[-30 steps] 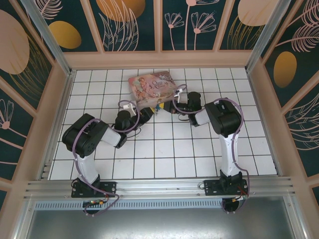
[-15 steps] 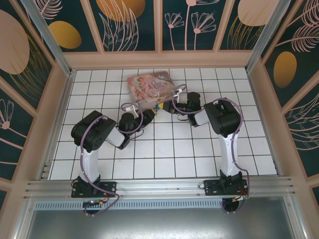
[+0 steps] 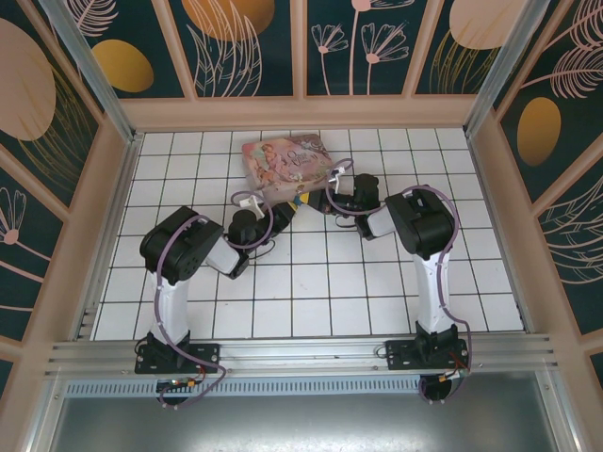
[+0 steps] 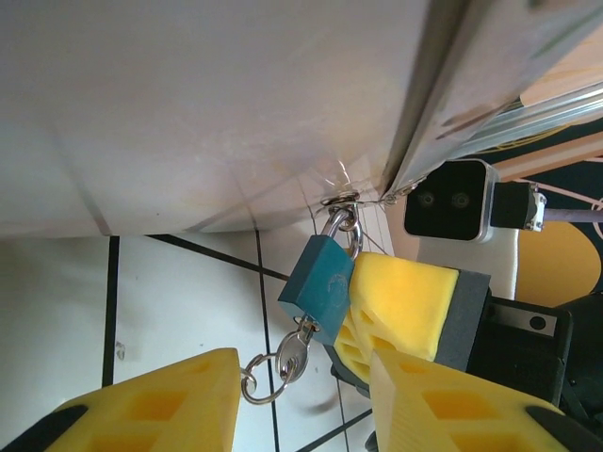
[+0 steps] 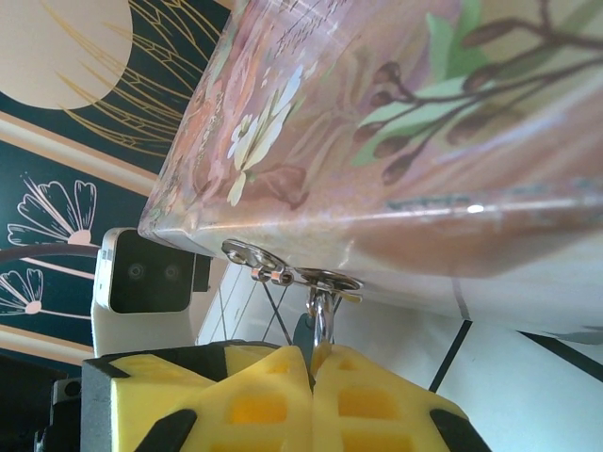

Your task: Unlock a padlock with a key

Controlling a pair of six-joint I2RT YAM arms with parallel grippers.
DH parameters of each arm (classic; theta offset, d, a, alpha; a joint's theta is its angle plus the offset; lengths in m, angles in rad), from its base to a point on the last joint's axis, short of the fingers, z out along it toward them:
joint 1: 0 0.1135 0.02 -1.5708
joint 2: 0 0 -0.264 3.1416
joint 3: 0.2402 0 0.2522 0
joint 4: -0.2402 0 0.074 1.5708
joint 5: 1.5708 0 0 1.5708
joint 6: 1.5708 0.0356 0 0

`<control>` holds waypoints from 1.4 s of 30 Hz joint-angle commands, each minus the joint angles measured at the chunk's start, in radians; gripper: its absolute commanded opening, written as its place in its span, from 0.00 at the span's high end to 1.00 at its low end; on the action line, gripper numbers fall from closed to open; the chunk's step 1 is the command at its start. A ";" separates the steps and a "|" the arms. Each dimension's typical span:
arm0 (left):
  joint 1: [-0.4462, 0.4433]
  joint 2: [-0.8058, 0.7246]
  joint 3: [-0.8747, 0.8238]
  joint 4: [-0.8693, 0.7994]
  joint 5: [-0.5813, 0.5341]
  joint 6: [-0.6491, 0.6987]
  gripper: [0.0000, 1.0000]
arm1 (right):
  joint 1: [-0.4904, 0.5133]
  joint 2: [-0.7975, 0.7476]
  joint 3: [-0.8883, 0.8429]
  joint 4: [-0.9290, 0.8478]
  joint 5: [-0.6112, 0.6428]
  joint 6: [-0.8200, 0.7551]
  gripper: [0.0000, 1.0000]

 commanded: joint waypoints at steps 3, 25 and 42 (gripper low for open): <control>-0.018 0.036 0.038 0.049 0.022 -0.010 0.63 | 0.039 0.036 0.007 0.003 -0.086 0.043 1.00; -0.023 0.061 0.040 0.085 0.007 -0.031 0.71 | 0.072 0.041 -0.003 -0.009 -0.033 0.054 1.00; -0.021 0.026 -0.031 0.139 -0.122 -0.061 0.52 | 0.064 0.038 -0.012 0.002 -0.024 0.063 1.00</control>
